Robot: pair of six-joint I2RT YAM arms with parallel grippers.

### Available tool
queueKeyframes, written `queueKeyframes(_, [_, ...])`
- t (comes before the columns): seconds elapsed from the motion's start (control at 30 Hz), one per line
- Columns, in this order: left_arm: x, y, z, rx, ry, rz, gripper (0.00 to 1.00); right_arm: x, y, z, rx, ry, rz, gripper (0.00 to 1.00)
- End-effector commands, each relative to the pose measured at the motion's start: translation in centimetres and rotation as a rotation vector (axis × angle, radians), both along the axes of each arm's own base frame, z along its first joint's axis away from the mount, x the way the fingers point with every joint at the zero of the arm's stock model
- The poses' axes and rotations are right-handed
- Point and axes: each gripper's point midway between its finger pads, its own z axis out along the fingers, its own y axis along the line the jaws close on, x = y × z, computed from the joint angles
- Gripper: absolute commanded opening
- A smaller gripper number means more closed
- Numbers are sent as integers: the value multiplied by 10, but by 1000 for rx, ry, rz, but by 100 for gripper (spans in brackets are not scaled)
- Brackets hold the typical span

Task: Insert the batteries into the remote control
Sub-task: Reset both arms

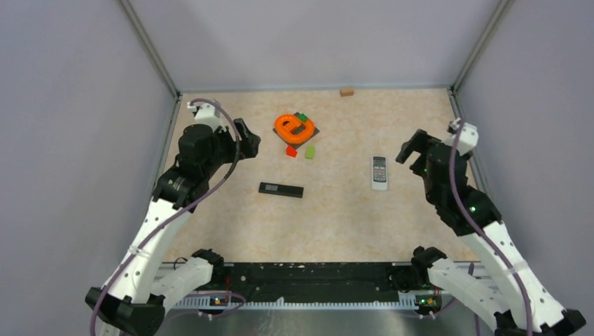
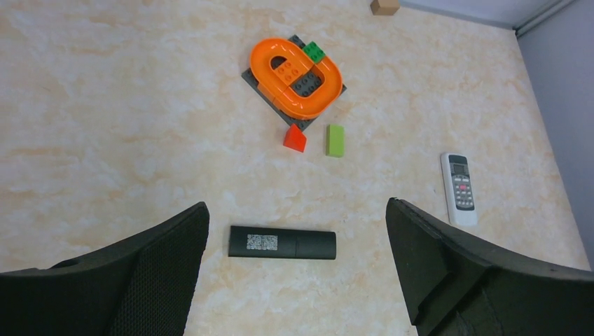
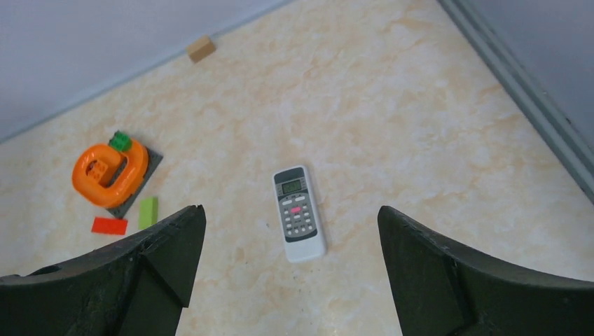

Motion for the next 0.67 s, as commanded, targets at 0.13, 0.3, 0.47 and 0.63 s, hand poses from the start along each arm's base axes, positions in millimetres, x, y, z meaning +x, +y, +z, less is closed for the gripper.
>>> queueKeyframes(0.13, [-16, 53, 41, 78, -187, 198, 99, -71, -80, 75, 89, -255, -282, 95])
queueKeyframes(0.3, [-26, 68, 54, 126, -240, 236, 99, -98, -101, 95, 122, -333, -332, 95])
queueKeyframes(0.47, [-31, 61, 57, 100, -268, 191, 99, -102, -103, 91, 140, -339, -342, 96])
queueKeyframes(0.63, [-33, 53, 56, 80, -277, 148, 99, -98, -97, 81, 159, -324, -321, 96])
